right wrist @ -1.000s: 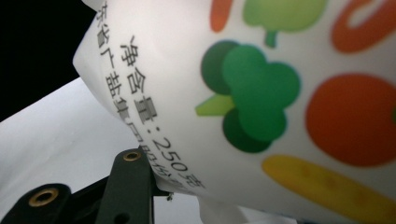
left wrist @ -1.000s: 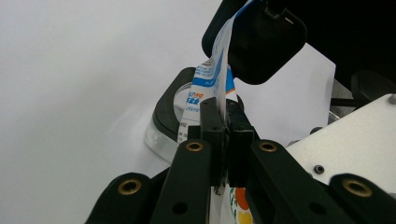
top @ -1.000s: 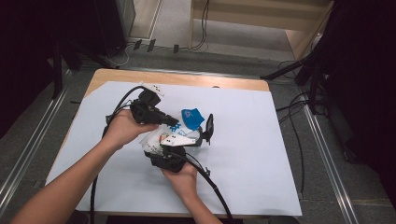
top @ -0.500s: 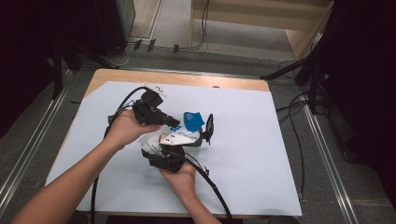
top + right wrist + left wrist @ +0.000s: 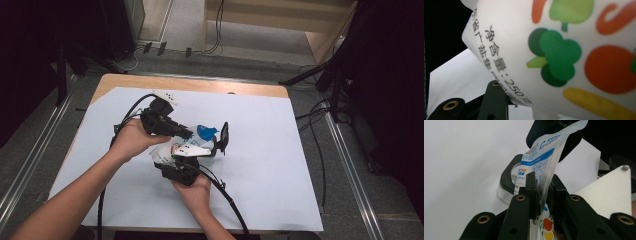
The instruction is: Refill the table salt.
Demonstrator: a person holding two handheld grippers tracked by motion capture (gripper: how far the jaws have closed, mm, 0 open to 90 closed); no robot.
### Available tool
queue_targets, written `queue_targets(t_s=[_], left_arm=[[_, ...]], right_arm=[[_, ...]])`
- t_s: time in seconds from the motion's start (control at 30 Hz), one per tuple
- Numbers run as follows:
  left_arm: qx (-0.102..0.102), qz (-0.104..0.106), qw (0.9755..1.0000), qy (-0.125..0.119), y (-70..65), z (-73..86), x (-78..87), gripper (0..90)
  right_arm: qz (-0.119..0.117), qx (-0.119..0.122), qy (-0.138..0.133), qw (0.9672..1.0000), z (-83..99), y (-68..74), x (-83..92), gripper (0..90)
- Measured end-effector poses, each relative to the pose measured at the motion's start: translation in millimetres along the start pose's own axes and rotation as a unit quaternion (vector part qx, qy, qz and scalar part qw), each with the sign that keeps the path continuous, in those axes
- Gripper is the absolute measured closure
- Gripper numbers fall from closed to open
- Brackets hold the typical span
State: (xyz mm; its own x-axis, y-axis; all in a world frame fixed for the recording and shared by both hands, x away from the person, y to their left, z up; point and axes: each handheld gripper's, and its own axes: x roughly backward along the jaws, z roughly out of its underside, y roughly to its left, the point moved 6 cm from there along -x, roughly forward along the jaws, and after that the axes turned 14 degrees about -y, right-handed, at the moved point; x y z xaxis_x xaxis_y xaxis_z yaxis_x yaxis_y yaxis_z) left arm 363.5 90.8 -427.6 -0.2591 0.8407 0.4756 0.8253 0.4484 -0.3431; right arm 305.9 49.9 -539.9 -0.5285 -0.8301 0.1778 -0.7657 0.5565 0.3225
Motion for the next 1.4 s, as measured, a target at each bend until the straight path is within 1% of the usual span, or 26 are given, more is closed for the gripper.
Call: queue_targets(t_s=[0.07, 0.13, 0.23, 0.3, 0.37, 0.4, 0.43, 0.53, 0.6, 0.63, 0.67, 0.7, 0.73, 0.8, 0.83, 0.9, 0.93, 0.97, 1.07, 1.3, 1.4], left_arm=[[0.003, 0.002, 1.0000, -0.004, -0.3, 0.0, 2.7, 79.7], [0.006, 0.003, 0.9999, -0.011, 0.3, 0.3, 6.0, 79.5], [0.012, 0.003, 0.9999, -0.011, 3.0, 2.9, 10.4, 79.8], [0.013, 0.000, 0.9999, -0.010, 4.1, 5.1, 11.7, 81.9], [0.011, -0.002, 0.9999, -0.010, 4.5, 5.9, 13.2, 86.9], [0.011, 0.003, 0.9999, -0.010, 4.7, 6.0, 14.1, 88.0], [0.012, 0.000, 0.9999, -0.011, 4.4, 5.8, 14.6, 88.9], [0.018, 0.004, 0.9998, -0.013, 4.1, 5.0, 15.7, 89.9], [0.015, 0.002, 0.9998, -0.016, 4.1, 4.3, 15.5, 90.0], [0.018, 0.002, 0.9997, -0.015, 3.4, 4.1, 15.1, 90.0], [0.012, -0.002, 0.9998, -0.015, 4.0, 3.4, 14.6, 90.0], [0.014, -0.002, 0.9998, -0.014, 3.6, 3.2, 13.9, 90.0], [0.010, -0.003, 0.9999, -0.013, 3.9, 2.4, 13.2, 90.0], [0.013, -0.002, 0.9998, -0.013, 2.4, 1.6, 11.7, 90.0], [0.008, -0.005, 0.9999, -0.011, 2.7, 0.9, 11.1, 90.0], [0.008, -0.004, 0.9999, -0.009, 1.9, 0.4, 10.0, 90.0], [0.008, -0.006, 0.9999, -0.009, 1.8, 0.0, 9.2, 90.0], [0.009, -0.004, 0.9999, -0.008, 1.7, -0.2, 8.5, 90.0], [0.008, -0.006, 0.9999, -0.006, 2.1, -0.2, 8.1, 90.0], [0.007, -0.009, 0.9999, -0.003, 1.7, -1.6, 8.4, 90.0], [0.008, -0.011, 0.9999, -0.003, 0.9, -1.9, 8.0, 90.0]], right_arm=[[-0.002, -0.003, -0.001, 1.0000, -0.6, 0.9, 0.6, 58.7], [0.000, 0.000, -0.003, 1.0000, -1.0, 0.1, 1.0, 58.9], [0.002, -0.003, -0.004, 1.0000, -1.0, -1.1, 1.7, 59.0], [0.003, -0.003, -0.002, 1.0000, -0.4, -1.2, 2.1, 59.0], [0.000, 0.001, -0.001, 1.0000, 0.6, 0.9, 2.0, 59.0], [-0.002, 0.001, -0.001, 1.0000, 0.7, 2.2, 1.9, 58.8], [-0.006, 0.001, -0.002, 1.0000, 0.6, 3.5, 1.6, 58.4], [-0.009, 0.006, 0.000, 0.9999, -0.5, 5.5, 0.3, 56.6], [-0.010, 0.012, 0.002, 0.9999, -1.3, 5.8, 0.2, 55.8], [-0.010, 0.010, 0.003, 0.9999, -1.9, 5.9, -0.2, 55.6], [-0.011, 0.006, 0.004, 0.9999, -2.2, 6.1, -0.5, 55.4], [-0.013, 0.004, 0.003, 0.9999, -2.7, 5.8, -1.2, 55.2], [-0.012, 0.003, 0.003, 0.9999, -3.2, 5.6, -1.4, 55.2], [-0.014, -0.003, 0.002, 0.9999, -4.2, 5.8, -1.6, 55.1], [-0.013, -0.005, 0.002, 0.9999, -4.6, 5.7, -1.5, 55.0], [-0.013, -0.010, 0.000, 0.9999, -5.4, 5.1, -1.8, 55.0], [-0.013, -0.012, 0.000, 0.9998, -5.6, 4.8, -1.8, 54.9], [-0.014, -0.018, 0.001, 0.9997, -5.7, 5.0, -1.6, 54.7], [-0.014, -0.027, 0.001, 0.9995, -6.2, 4.6, -2.2, 54.2], [-0.009, -0.034, -0.005, 0.9994, -7.9, 4.8, -5.0, 53.9], [-0.004, -0.028, -0.007, 0.9996, -8.2, 4.8, -6.1, 55.6]])
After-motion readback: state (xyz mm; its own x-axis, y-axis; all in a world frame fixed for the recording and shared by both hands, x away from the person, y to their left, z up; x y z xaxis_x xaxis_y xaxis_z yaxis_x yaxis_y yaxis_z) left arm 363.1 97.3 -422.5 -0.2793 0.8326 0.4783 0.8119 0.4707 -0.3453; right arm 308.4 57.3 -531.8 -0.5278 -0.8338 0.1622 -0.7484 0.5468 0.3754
